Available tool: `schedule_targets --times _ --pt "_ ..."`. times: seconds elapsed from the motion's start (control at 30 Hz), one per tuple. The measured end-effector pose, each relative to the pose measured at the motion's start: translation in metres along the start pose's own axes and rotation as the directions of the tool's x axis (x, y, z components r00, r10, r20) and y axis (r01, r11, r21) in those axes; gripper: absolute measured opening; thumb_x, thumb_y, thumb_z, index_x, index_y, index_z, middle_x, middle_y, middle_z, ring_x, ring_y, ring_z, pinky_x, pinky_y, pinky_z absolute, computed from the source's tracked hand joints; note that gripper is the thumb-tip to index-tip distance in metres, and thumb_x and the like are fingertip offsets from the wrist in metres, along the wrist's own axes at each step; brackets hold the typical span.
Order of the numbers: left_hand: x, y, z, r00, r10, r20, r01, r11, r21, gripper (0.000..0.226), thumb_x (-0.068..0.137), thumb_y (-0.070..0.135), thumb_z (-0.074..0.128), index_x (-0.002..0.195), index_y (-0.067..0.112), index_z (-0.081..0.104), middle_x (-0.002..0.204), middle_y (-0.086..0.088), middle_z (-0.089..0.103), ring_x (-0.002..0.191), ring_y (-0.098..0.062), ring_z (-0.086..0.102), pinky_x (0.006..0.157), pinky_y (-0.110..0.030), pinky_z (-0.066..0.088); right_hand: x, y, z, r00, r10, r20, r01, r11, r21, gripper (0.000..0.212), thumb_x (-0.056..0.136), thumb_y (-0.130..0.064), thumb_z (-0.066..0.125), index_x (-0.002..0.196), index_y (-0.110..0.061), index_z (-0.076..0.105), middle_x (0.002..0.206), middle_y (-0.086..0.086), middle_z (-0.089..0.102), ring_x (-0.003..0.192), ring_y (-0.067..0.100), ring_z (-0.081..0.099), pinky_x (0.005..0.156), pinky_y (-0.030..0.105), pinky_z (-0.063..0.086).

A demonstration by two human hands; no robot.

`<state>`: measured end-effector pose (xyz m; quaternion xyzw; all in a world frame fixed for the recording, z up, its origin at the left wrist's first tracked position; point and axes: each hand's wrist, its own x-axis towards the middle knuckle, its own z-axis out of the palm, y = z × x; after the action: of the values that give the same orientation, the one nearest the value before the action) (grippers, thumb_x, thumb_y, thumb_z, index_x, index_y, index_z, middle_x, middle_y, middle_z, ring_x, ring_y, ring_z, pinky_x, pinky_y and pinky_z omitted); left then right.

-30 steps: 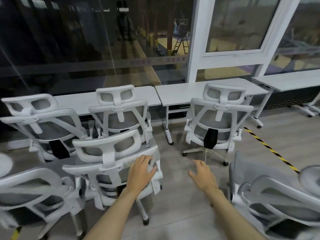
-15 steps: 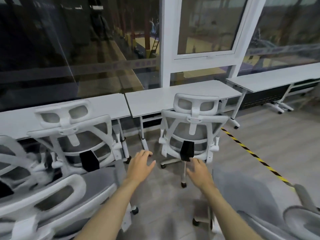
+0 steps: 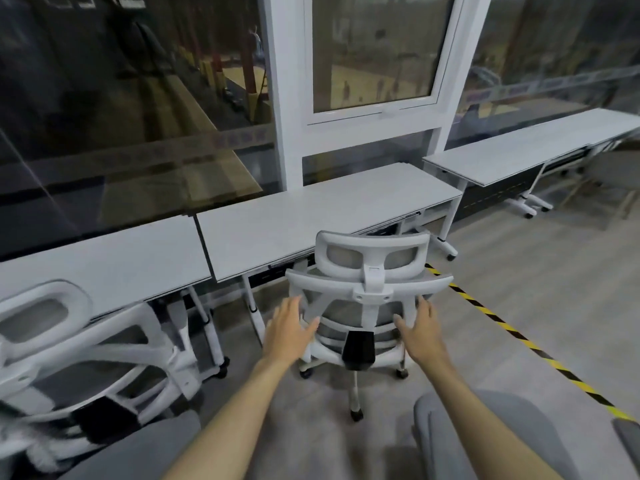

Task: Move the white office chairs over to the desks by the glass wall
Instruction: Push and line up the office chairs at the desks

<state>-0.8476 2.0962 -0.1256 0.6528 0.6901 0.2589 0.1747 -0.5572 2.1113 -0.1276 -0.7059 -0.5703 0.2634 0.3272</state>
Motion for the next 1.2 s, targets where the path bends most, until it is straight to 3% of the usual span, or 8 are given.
schedule_targets --times 0.23,0.33,0.43,0.6,0.77,1.0,1.1,1.2 --pt "0.104 0.013 0.04 0.991 -0.129 0.037 0.129 0.992 -0.014 0.097 0.089 0.07 0.055 0.16 0.016 0.016 0.164 -0.007 0.026 0.149 -0.026 0.028 0.117 -0.046 0.034 0.104 0.019 0.004 0.98 0.199 0.012 -0.197 0.956 0.216 0.101 0.097 -0.053 0.058 0.16 -0.001 -0.002 0.169 0.018 -0.008 0.157 0.028 -0.001 0.126 0.043 0.014" --pt "0.133 0.015 0.051 0.975 -0.193 0.112 0.193 0.981 0.012 0.1 0.089 0.073 0.052 0.161 0.018 0.011 0.166 -0.009 0.023 0.153 -0.026 0.021 0.12 -0.045 0.028 0.12 0.031 0.016 0.97 0.225 0.095 -0.242 0.942 0.233 0.098 0.1 -0.039 0.06 0.16 -0.005 -0.009 0.167 0.018 -0.016 0.156 0.027 -0.007 0.123 0.04 0.01" --pt "0.141 0.007 0.059 0.984 -0.14 0.108 0.128 0.986 0.109 0.092 0.093 0.075 0.037 0.162 0.022 0.007 0.162 -0.005 0.032 0.15 -0.025 0.024 0.12 -0.042 0.023 0.121 0.045 0.021 0.98 0.176 0.096 -0.196 0.939 0.284 0.101 0.098 -0.029 0.065 0.161 -0.021 -0.014 0.167 0.008 -0.024 0.148 0.005 -0.011 0.121 0.038 0.015" --pt "0.122 -0.009 0.071 0.999 0.048 -0.006 -0.043 0.939 0.34 0.083 0.097 0.074 0.019 0.157 0.018 0.028 0.138 0.0 0.053 0.129 -0.022 0.047 0.11 -0.038 0.039 0.128 0.047 0.02 0.982 0.151 0.114 -0.182 0.922 0.343 0.117 0.088 -0.041 0.074 0.159 -0.03 -0.019 0.165 -0.002 -0.028 0.147 0.0 -0.022 0.116 0.03 0.008" --pt "0.112 -0.003 0.068 1.0 0.006 0.001 -0.006 0.936 0.353 0.086 0.096 0.077 0.013 0.153 0.02 0.04 0.132 0.004 0.058 0.12 -0.019 0.051 0.102 -0.038 0.043 0.151 0.032 0.014 0.973 0.185 0.14 -0.221 0.923 0.314 0.119 0.088 -0.041 0.074 0.159 -0.023 -0.02 0.166 -0.001 -0.029 0.146 0.001 -0.017 0.122 0.039 0.006" --pt "0.115 0.012 0.053 0.986 -0.167 0.006 0.166 0.985 0.052 0.092 0.09 0.07 0.053 0.16 0.022 0.017 0.151 -0.005 0.048 0.136 -0.024 0.044 0.117 -0.04 0.029 0.173 0.019 0.021 0.962 0.125 0.243 -0.192 0.942 0.274 0.108 0.096 -0.038 0.066 0.159 -0.017 -0.018 0.166 0.003 -0.027 0.153 0.012 -0.021 0.123 0.036 -0.001" --pt "0.111 0.01 0.063 0.966 -0.25 0.072 0.256 0.962 -0.099 0.112 0.076 0.082 0.06 0.16 0.036 0.002 0.161 0.002 0.032 0.148 -0.022 0.024 0.12 -0.035 0.005 0.183 0.013 0.031 0.961 0.099 0.257 -0.174 0.943 0.285 0.101 0.098 -0.04 0.063 0.161 -0.021 -0.013 0.168 0.004 -0.021 0.155 0.015 -0.015 0.127 0.044 0.003" --pt "0.109 0.012 0.07 0.951 -0.306 0.041 0.309 0.936 -0.169 0.12 0.068 0.086 0.064 0.159 0.041 0.001 0.162 0.003 0.025 0.149 -0.018 0.008 0.116 -0.032 -0.003 0.189 0.003 0.045 0.962 0.084 0.259 -0.172 0.924 0.341 0.097 0.098 -0.044 0.061 0.161 -0.029 -0.012 0.169 -0.001 -0.019 0.155 0.014 -0.015 0.127 0.05 0.007"
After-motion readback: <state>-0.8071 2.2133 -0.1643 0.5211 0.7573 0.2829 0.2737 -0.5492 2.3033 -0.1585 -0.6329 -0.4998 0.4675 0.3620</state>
